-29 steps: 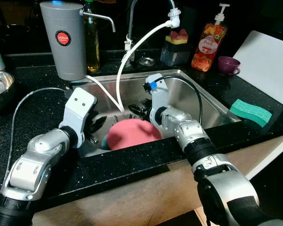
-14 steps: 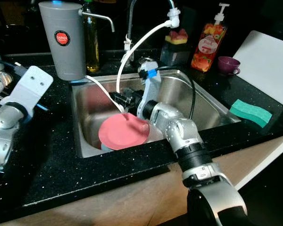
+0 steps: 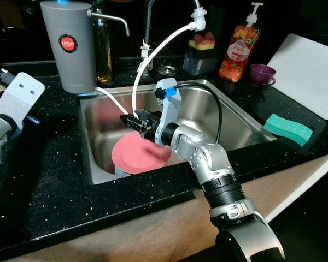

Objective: Kitchen organization

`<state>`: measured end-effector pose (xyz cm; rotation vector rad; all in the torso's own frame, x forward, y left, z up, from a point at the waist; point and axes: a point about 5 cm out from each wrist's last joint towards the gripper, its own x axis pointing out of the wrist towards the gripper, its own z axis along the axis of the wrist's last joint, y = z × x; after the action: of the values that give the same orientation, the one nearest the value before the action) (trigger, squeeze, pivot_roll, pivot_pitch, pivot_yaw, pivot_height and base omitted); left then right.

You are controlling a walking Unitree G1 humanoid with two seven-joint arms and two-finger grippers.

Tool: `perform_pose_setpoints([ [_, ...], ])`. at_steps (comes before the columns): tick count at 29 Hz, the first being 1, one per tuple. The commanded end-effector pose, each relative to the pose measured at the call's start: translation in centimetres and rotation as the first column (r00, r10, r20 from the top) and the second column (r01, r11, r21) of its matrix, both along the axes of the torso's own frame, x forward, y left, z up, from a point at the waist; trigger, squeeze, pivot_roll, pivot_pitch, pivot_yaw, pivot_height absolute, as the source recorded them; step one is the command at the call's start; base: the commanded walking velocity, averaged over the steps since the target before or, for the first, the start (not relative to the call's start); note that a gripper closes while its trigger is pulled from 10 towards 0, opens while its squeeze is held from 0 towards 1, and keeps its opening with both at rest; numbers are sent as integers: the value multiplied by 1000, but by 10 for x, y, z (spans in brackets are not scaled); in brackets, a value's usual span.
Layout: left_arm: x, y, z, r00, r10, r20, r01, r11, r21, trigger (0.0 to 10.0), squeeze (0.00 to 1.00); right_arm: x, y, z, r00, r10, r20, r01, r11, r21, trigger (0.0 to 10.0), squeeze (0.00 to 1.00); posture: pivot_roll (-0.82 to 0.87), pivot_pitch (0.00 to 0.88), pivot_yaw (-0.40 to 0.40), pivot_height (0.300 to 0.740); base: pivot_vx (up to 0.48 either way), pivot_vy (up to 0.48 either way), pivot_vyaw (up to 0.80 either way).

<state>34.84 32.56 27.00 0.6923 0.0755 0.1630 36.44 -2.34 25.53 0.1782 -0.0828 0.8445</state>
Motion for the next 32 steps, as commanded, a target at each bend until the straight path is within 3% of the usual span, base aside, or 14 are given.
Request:
perform_pose_setpoints([
  [1, -3, 17, 1, 997, 73, -28, -75, 996, -53, 10000, 0, -2, -2, -1, 1000, -1, -5, 1, 1000, -20, 10000, 0, 13, 62, -46, 740, 0, 0, 0],
  [9, -6, 32, -6, 983, 152, -99, -169, 966, -193, 10000, 0, -2, -1, -1, 1000, 4, -6, -5, 999, -36, 10000, 0, 12, 63, -53, 740, 0, 0, 0],
  [12, -7, 36, -5, 978, 174, -113, -195, 958, -211, 10000, 0, -1, -2, 1, 1000, 2, -4, -2, 999, -41, 10000, 0, 11, 63, -55, 740, 0, 0, 0],
  [17, -9, 42, 21, 966, 259, 14, -251, 948, -196, 10000, 0, 3, -7, 4, 1000, -12, 2, 12, 999, -43, 10000, 0, 9, 62, -57, 740, 0, 0, 0],
  [25, -12, 41, 40, 954, 283, 99, -261, 947, -189, 10000, 0, 3, -8, 5, 1000, -11, 6, 11, 999, -47, 10000, 0, 8, 62, -57, 740, 0, 0, 0],
  [27, -13, 41, 38, 956, 282, 78, -262, 943, -203, 10000, 0, 3, -8, 5, 1000, -11, 6, 11, 999, -47, 10000, 0, 10, 62, -56, 740, 0, 0, 0],
  [29, -15, 39, 23, 963, 267, -26, -266, 934, -241, 10000, 0, 3, -8, 5, 1000, -9, 7, 10, 999, -49, 10000, 0, 10, 62, -56, 740, 0, 0, 0],
  [32, -16, 40, 12, 959, 271, -83, -284, 926, -248, 10000, 0, 3, -8, 6, 1000, -7, 8, 7, 999, -51, 10000, 0, 11, 59, -58, 740, 0, 0, 0],
])
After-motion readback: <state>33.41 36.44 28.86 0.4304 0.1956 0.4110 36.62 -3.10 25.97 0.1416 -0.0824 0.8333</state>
